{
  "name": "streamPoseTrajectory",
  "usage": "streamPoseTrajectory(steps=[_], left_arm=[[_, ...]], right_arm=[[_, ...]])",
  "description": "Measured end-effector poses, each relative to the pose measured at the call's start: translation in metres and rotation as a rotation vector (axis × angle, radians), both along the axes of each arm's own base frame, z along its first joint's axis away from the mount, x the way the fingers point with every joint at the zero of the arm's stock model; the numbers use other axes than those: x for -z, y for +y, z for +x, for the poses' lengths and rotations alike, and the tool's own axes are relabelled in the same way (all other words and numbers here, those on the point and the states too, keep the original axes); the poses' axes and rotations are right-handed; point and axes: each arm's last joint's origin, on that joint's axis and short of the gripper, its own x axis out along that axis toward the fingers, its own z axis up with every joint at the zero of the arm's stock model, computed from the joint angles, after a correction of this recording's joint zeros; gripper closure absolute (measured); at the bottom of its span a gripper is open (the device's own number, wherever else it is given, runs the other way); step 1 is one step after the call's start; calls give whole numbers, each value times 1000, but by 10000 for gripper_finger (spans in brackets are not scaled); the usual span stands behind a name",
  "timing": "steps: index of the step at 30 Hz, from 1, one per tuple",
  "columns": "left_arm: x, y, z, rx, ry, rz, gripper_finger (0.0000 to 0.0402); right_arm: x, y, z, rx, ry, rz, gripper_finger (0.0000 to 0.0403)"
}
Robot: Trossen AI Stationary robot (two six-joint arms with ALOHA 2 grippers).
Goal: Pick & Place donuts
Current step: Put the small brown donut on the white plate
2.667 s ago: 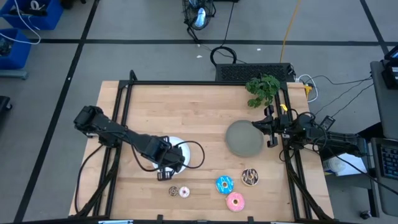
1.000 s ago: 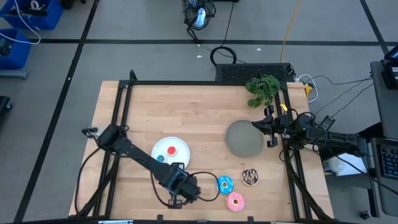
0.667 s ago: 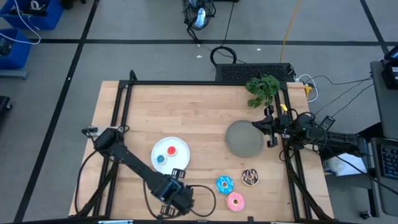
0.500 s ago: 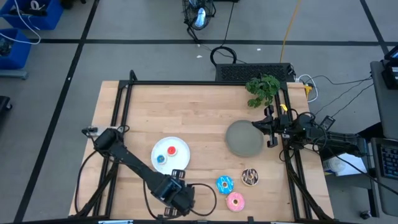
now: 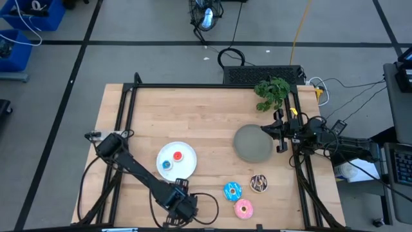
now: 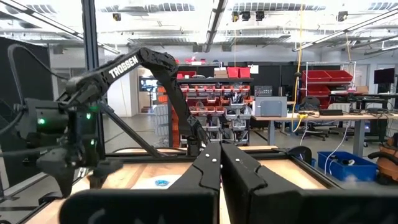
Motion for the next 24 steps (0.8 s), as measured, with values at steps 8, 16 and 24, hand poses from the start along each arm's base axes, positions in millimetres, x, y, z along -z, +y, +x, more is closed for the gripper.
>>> streamPoseTrajectory(steps=[8,16,24], left_arm=[[22,10,-6,-21,7,56,82],[17,6,-5,-17,18,9,82],[11,3,-3,-10,-5,19,82]], right_arm=[[0,0,0,0,2,0,403],[0,0,0,0,2,0,403],[0,0,0,0,3,1,403]])
